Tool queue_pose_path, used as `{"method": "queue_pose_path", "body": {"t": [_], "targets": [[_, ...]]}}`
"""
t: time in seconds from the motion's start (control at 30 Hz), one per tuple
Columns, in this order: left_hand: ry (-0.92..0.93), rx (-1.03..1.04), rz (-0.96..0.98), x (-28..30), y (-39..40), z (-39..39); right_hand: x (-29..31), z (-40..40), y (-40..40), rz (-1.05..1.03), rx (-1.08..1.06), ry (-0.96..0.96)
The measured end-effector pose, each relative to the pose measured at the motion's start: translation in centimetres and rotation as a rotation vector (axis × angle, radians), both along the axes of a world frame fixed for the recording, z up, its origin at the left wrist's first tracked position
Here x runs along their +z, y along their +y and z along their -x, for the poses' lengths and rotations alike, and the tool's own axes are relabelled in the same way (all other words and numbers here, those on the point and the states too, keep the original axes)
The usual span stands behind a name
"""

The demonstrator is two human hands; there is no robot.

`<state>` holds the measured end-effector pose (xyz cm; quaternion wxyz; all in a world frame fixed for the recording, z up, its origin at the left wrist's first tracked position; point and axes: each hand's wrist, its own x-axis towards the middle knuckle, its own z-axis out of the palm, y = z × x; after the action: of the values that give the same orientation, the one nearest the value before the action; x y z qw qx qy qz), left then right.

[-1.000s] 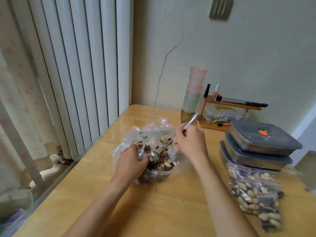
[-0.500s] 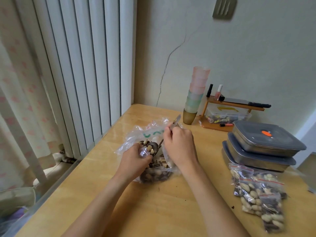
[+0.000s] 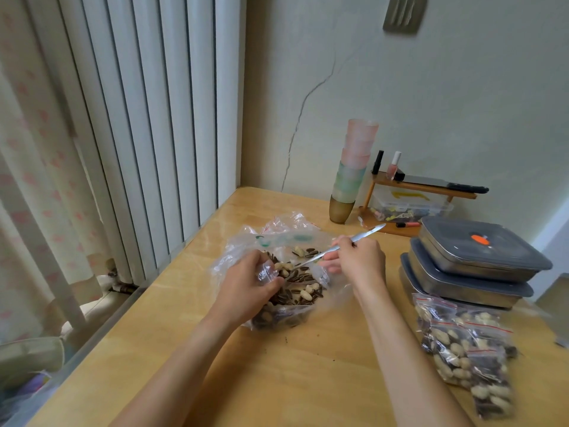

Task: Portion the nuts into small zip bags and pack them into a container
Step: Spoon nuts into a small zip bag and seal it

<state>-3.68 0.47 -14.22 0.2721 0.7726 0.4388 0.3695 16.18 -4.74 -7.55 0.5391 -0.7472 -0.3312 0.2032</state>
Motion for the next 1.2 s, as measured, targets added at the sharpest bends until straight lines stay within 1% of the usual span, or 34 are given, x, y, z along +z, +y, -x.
{"method": "queue_pose_path", "body": {"t": [0.17,0.37,0.43,0.53,0.67,0.97,1.1,1.2], "targets": [[0.023,0.075,-0.067,-0.1,0.4,0.2,0.6,-0.7,-0.3,-0.047,-0.018,-0.063],[0.199,0.134,0.030,-0.1,0.0,-0.2,1.8,-1.1,-0.8,-0.087,-0.030,-0.175],[0.215,0.144,0.051,0.1,0.1,-0.3,2.3,-1.0,-1.0,-0.086,-0.020,-0.224],[0.198,0.124,0.076,0.1,0.4,-0.4,2.9,-0.7,-1.2,-0.087,-0.010,-0.279],[0.198,-0.005,0.147,0.2,0.5,-0.3,3.3,-0.3,-1.3,-0.067,0.005,-0.330],[0.184,-0.015,0.063,0.5,0.6,-0.1,3.3,-0.9,-1.5,-0.093,0.048,-0.355],[0.289,-0.059,-0.001,-0.1,0.6,-0.2,3.2,-0.8,-1.4,-0.102,0.071,-0.351],[0.354,-0.009,-0.081,-0.4,0.5,-0.5,3.2,-0.7,-1.4,-0.110,0.078,-0.376]]}}
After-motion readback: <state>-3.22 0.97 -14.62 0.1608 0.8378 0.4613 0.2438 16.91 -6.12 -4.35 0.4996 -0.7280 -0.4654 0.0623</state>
